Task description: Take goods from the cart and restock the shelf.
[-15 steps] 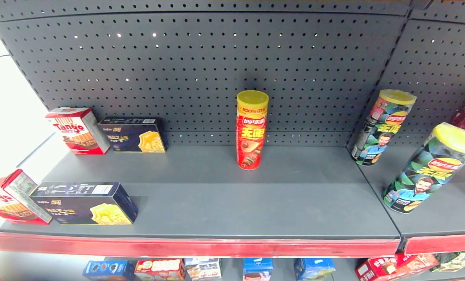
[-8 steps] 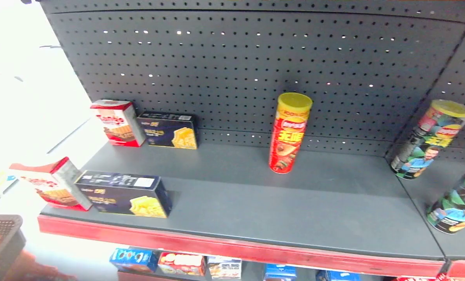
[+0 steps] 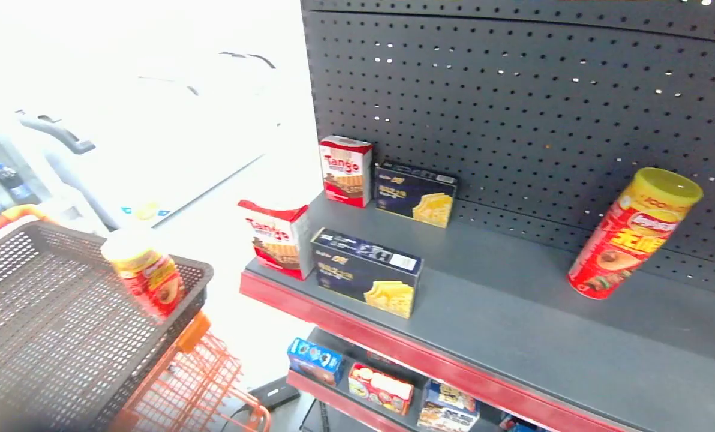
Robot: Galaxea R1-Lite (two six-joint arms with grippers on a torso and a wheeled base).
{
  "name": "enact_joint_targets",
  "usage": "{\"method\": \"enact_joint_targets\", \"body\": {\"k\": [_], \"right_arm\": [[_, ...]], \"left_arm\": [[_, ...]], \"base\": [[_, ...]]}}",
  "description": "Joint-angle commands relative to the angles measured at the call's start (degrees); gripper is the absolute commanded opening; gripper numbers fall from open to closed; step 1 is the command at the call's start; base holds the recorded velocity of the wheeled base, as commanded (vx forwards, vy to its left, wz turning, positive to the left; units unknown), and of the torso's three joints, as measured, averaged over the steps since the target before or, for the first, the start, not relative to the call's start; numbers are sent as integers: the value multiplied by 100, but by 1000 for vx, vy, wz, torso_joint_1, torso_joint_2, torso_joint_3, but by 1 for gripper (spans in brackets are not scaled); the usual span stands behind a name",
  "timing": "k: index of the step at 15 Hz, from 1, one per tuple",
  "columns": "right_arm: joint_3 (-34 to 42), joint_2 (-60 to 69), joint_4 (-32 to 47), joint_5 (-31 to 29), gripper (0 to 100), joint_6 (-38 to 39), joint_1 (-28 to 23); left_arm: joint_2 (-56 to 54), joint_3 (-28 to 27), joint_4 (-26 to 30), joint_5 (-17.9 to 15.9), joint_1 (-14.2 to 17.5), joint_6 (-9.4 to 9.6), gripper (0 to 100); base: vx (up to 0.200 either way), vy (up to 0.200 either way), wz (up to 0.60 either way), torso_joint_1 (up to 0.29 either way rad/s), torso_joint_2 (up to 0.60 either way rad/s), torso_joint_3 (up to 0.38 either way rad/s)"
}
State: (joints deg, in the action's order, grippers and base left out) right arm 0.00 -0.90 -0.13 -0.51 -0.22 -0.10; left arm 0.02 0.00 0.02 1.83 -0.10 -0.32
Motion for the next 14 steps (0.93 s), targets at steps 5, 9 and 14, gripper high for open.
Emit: {"method": "enact_joint_targets", "body": {"k": [5,9,14], "right_arm": [[0,2,-4,-2,100,4,1],[0,2,-4,-2,100,4,1],[0,2,-4,-2,100,4,1]], "left_arm": [[-2,0,6,2,1,5,100],[-2,0,6,-25,1,23,100],[-2,0,6,-95,-8,32,100]], "base": [[0,0,0,0,0,0],[0,0,0,0,0,0],[0,0,0,0,0,0]]}}
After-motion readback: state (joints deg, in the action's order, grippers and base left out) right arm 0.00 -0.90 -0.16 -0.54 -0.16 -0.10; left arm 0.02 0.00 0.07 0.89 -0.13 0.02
